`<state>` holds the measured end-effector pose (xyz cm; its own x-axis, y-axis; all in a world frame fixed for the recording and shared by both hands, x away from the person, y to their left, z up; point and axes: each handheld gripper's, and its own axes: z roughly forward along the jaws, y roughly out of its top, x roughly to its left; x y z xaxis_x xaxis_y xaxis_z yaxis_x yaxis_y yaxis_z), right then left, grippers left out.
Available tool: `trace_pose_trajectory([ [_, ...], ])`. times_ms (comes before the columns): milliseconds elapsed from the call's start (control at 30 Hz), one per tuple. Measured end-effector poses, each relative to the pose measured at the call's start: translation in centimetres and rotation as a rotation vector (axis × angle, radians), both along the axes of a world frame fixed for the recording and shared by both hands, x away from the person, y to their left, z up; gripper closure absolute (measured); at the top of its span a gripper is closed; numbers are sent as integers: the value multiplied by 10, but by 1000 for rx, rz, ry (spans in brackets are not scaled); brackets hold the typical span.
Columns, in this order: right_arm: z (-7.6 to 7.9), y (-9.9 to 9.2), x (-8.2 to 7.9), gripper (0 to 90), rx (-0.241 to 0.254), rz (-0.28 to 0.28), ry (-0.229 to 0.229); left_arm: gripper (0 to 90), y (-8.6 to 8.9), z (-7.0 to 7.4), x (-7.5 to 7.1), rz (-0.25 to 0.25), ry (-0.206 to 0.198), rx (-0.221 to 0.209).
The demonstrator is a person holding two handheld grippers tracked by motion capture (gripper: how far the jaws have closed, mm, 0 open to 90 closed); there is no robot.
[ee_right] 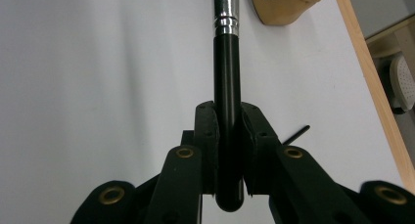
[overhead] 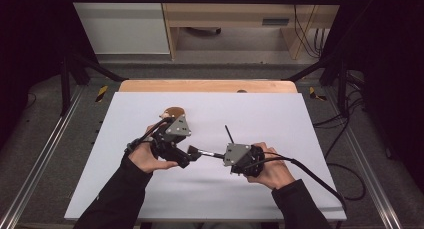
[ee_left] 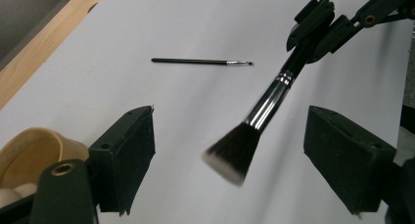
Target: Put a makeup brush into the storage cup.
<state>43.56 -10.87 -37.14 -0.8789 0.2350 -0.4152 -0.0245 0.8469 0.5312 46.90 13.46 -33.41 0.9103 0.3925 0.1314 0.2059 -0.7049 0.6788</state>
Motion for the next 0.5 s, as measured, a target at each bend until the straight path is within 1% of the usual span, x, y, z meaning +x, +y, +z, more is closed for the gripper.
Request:
trace_pose_trajectory([
  [67,0,-1,1,795,5,-7,9,167,5,-1,-2,16,-3,-19],
  [133,0,-3,2,795,15,-13,11,166,11,-3,-3,38,-3,-52],
  [233,-1,-5,3,795,20,-25,14,160,19,-5,-5,72,-9,-86],
  [267,-2,-8,3,795,39,-43,13,159,21,-5,-6,84,-11,-90],
  [300,-2,-8,3,795,39,-43,13,159,24,-7,-7,96,-15,-105],
  [333,-3,-10,4,795,61,-65,21,154,26,-9,-8,114,-15,-131],
  [367,-3,-10,4,795,61,-65,21,154,28,-10,-9,123,-12,-137],
  [400,-3,-11,4,795,72,-78,16,152,29,-11,-10,132,-15,-148],
  [433,-3,-12,4,795,73,-72,21,147,31,-13,-11,140,-17,-160],
  [467,-3,-13,4,795,82,-80,17,147,33,-15,-12,149,-15,-175],
  [500,-3,-14,4,795,101,-88,24,147,34,-16,-13,152,-14,-181],
])
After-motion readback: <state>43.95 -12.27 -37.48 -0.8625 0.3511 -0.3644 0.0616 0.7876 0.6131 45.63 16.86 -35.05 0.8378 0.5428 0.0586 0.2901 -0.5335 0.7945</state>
